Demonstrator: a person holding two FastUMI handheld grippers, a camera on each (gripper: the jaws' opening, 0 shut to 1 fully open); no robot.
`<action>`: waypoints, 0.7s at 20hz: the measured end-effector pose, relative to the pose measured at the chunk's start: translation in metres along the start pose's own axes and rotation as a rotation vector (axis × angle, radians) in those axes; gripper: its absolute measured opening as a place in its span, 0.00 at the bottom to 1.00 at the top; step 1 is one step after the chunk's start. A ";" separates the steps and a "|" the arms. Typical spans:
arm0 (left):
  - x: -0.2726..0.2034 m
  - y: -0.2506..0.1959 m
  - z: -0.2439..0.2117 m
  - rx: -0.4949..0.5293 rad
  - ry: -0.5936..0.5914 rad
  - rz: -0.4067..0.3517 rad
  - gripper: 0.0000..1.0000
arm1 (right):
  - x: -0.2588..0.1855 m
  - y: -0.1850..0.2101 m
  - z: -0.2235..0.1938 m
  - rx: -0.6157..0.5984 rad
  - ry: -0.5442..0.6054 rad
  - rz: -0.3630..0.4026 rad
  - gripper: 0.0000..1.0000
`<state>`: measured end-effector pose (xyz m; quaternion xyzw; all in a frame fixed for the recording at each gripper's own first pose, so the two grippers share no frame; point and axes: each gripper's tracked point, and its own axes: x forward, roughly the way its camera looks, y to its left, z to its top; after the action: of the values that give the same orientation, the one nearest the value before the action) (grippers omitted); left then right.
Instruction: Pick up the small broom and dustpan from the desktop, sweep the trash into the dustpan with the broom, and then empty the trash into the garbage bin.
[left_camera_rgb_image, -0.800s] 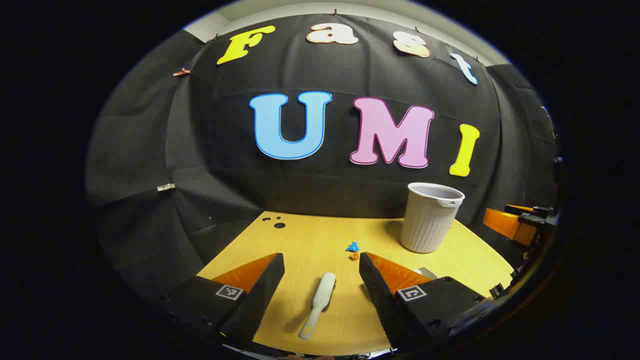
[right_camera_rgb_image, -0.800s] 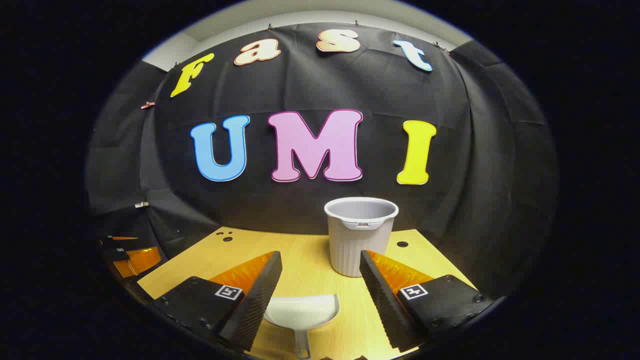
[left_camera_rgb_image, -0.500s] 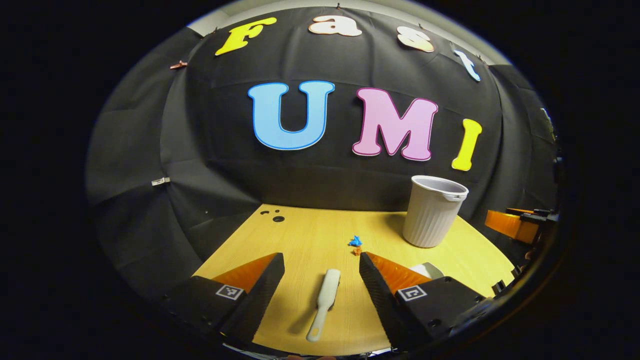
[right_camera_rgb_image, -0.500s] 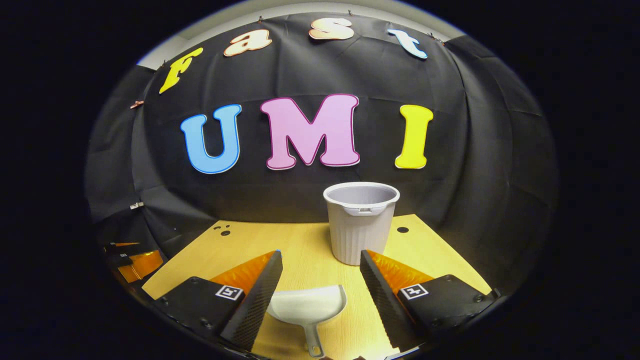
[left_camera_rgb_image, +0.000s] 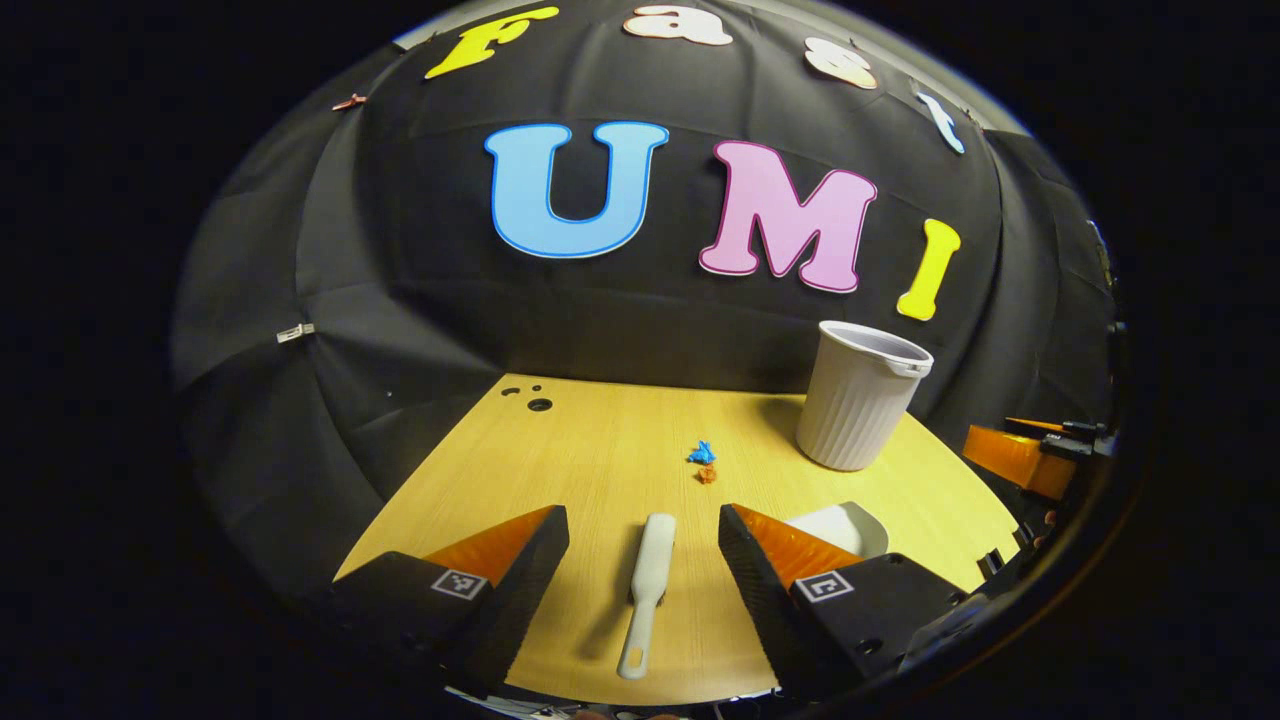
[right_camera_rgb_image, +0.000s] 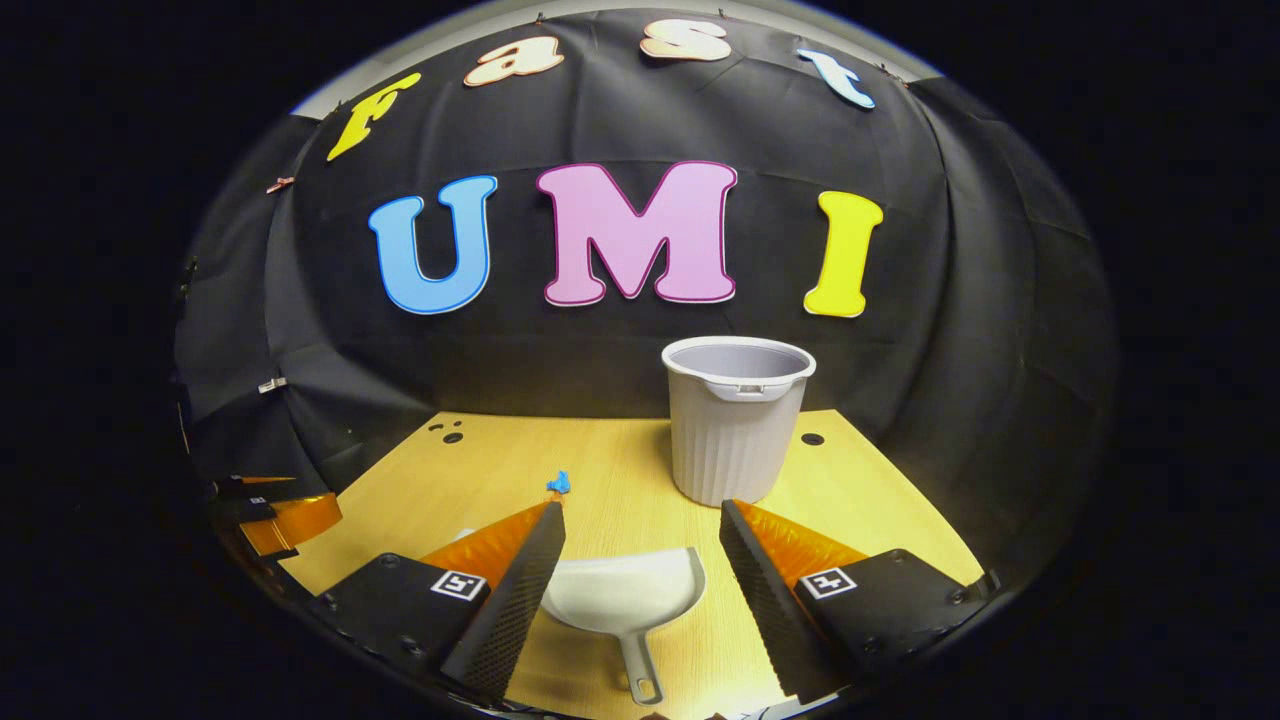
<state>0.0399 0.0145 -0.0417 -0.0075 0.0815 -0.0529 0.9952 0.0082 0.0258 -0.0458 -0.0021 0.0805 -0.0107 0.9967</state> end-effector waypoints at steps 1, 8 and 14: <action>0.003 -0.001 -0.006 -0.007 0.032 -0.009 0.96 | 0.001 0.001 -0.004 0.005 0.014 0.005 0.98; 0.050 -0.005 -0.072 -0.015 0.297 -0.057 0.96 | 0.004 -0.010 -0.028 0.012 0.092 -0.006 0.98; 0.085 -0.002 -0.138 0.017 0.540 -0.050 0.95 | -0.006 -0.035 -0.047 0.003 0.145 -0.045 0.98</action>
<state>0.1008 0.0023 -0.1917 0.0131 0.3433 -0.0783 0.9359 -0.0056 -0.0090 -0.0915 -0.0018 0.1525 -0.0331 0.9877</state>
